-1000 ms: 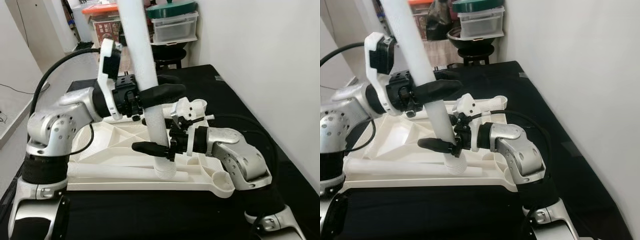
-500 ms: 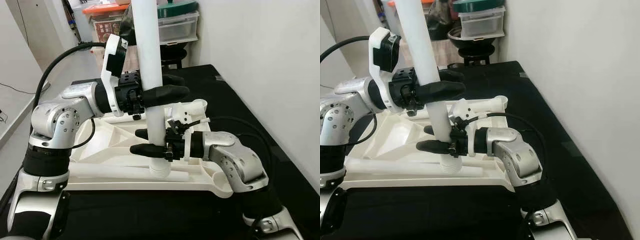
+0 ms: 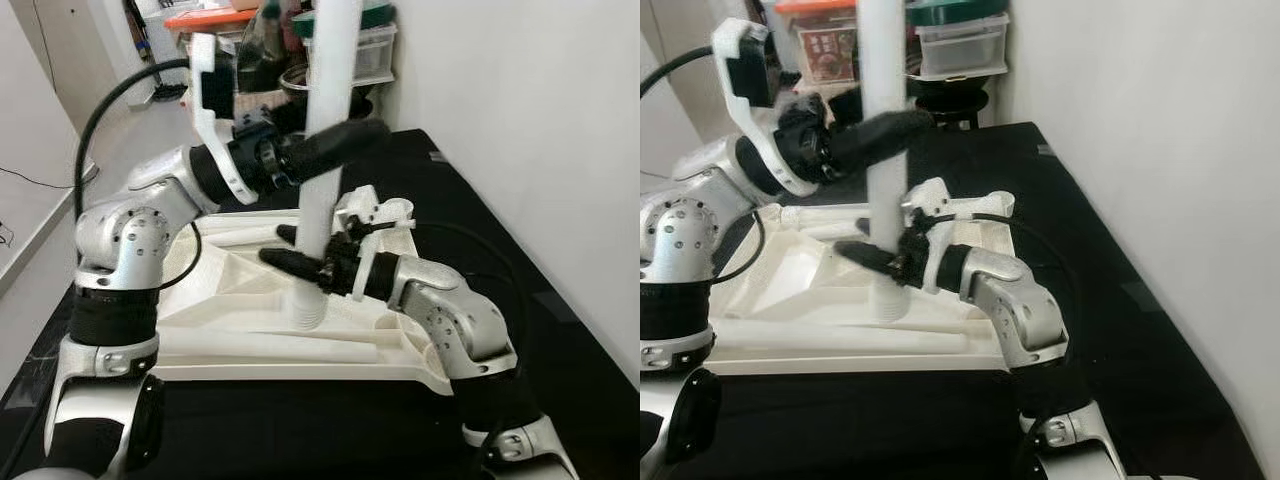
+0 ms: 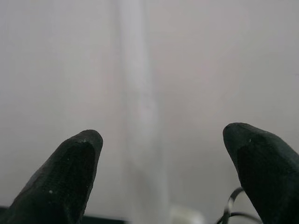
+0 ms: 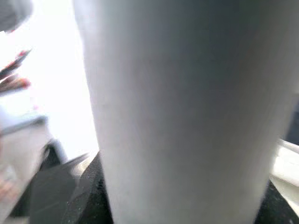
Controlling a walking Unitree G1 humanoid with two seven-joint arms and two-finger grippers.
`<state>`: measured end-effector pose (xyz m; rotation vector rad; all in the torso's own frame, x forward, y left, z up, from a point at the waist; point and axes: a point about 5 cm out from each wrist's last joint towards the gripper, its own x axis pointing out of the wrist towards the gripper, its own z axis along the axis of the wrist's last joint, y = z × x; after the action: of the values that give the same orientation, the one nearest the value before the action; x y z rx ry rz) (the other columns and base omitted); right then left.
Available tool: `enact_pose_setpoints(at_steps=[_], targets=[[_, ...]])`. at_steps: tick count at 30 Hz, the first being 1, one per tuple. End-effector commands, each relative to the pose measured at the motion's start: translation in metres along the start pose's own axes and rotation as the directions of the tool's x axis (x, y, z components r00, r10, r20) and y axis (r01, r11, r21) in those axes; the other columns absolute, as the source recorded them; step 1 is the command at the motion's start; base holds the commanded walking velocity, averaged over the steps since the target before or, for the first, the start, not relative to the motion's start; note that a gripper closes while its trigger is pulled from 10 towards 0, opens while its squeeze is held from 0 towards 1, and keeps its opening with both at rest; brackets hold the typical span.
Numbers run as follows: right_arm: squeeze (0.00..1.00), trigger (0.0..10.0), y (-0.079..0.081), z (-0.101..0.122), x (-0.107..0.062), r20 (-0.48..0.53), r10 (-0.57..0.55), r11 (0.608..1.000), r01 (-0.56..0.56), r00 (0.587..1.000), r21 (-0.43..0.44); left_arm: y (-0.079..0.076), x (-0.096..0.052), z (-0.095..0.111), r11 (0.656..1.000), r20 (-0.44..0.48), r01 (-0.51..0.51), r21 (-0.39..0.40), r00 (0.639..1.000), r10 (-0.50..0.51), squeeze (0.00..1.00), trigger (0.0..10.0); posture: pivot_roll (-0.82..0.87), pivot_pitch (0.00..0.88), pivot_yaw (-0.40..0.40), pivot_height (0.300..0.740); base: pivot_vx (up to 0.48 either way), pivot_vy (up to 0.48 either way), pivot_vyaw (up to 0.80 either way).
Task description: Building children table
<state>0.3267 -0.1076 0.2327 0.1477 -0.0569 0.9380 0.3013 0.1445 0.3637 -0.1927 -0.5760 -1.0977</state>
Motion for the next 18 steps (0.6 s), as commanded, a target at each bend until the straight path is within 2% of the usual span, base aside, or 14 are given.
enact_pose_setpoints(at_steps=[1,2,3,4,6,7,8,9,11,13,15,16,17,18], targets=[[0.0,0.0,-0.003,0.006,-0.011,0.048,-0.026,1.0,0.026,0.999,0.014,0.01,-0.018,0.012,0.988,0.025,-0.142,0.056,0.99,0.141,1.0,10.0,-0.1,0.06,0.083,0.74,0.0,0.0,0.0],[0.0,0.0,-0.003,0.006,-0.011,0.048,-0.026,1.0,0.026,0.999,0.014,0.01,-0.018,0.012,0.988,0.025,-0.142,0.056,0.99,0.141,1.0,10.0,-0.1,0.06,0.083,0.74,0.0,0.0,0.0],[0.0,10.0,-0.002,0.009,-0.016,0.071,-0.015,1.0,0.014,0.997,0.013,0.015,-0.028,0.012,0.97,0.011,-0.229,0.086,0.973,0.229,1.0,10.0,-0.1,0.063,0.081,0.74,0.0,0.0,0.0],[0.0,10.0,0.001,0.012,-0.021,0.1,0.006,1.0,-0.008,0.995,0.014,0.021,-0.039,0.008,0.941,-0.018,-0.315,0.125,0.948,0.319,1.0,10.0,-0.09,0.068,0.074,0.74,0.0,0.0,0.0],[0.0,10.0,0.001,0.012,-0.021,0.1,0.006,1.0,-0.008,0.995,0.014,0.021,-0.039,0.008,0.941,-0.018,-0.315,0.125,0.948,0.319,1.0,10.0,-0.09,0.068,0.074,0.74,0.0,0.0,0.0],[0.0,10.0,0.003,0.014,-0.026,0.129,0.008,1.0,-0.008,0.992,-0.003,0.023,-0.053,-0.007,0.908,-0.072,-0.391,0.149,0.912,0.405,1.0,10.0,-0.08,0.068,0.072,0.74,0.0,0.0,0.0],[0.0,10.0,0.006,0.014,-0.029,0.148,0.008,1.0,-0.006,0.989,-0.013,0.022,-0.067,-0.028,0.88,-0.122,-0.449,0.155,0.875,0.468,0.32,10.0,-0.08,0.071,0.075,0.74,0.0,0.0,0.0],[0.0,10.0,0.008,0.013,-0.03,0.163,0.002,1.0,0.003,0.987,-0.026,0.019,-0.079,-0.049,0.853,-0.157,-0.505,0.134,0.839,0.521,0.0,10.0,-0.08,0.071,0.075,0.74,0.0,0.0,0.0],[0.0,10.0,0.011,0.012,-0.031,0.168,0.0,0.999,0.006,0.986,-0.035,0.013,-0.089,-0.067,0.83,-0.191,-0.548,0.105,0.808,0.557,0.0,10.0,-0.09,0.073,0.08,0.74,0.0,0.0,0.0],[0.0,10.0,0.023,0.009,-0.032,0.16,0.05,0.997,-0.041,0.986,-0.06,-0.012,-0.099,-0.105,0.826,-0.289,-0.562,0.054,0.783,0.551,0.0,10.0,-0.09,0.074,0.073,0.74,0.0,0.0,0.0],[0.0,10.0,0.023,0.009,-0.032,0.16,0.05,0.997,-0.041,0.986,-0.06,-0.012,-0.099,-0.105,0.826,-0.289,-0.562,0.054,0.783,0.551,0.0,10.0,-0.09,0.074,0.073,0.74,0.0,0.0,0.0],[0.0,10.0,0.027,0.008,-0.033,0.154,0.074,0.996,-0.064,0.985,-0.066,-0.022,-0.101,-0.115,0.832,-0.318,-0.554,0.034,0.783,0.535,0.0,10.0,-0.09,0.075,0.073,0.74,0.0,-0.48,0.0],[0.0,10.0,0.037,0.0,-0.034,0.085,0.155,0.984,-0.147,0.984,-0.096,-0.045,-0.096,-0.129,0.853,-0.362,-0.518,-0.06,0.808,0.465,0.0,10.0,-0.09,0.079,0.072,0.74,0.0,-0.48,0.0],[0.0,10.0,0.037,0.0,-0.034,0.085,0.155,0.984,-0.147,0.984,-0.096,-0.045,-0.096,-0.129,0.853,-0.362,-0.518,-0.06,0.808,0.465,0.0,10.0,-0.09,0.079,0.072,0.74,0.0,-0.48,0.0]])
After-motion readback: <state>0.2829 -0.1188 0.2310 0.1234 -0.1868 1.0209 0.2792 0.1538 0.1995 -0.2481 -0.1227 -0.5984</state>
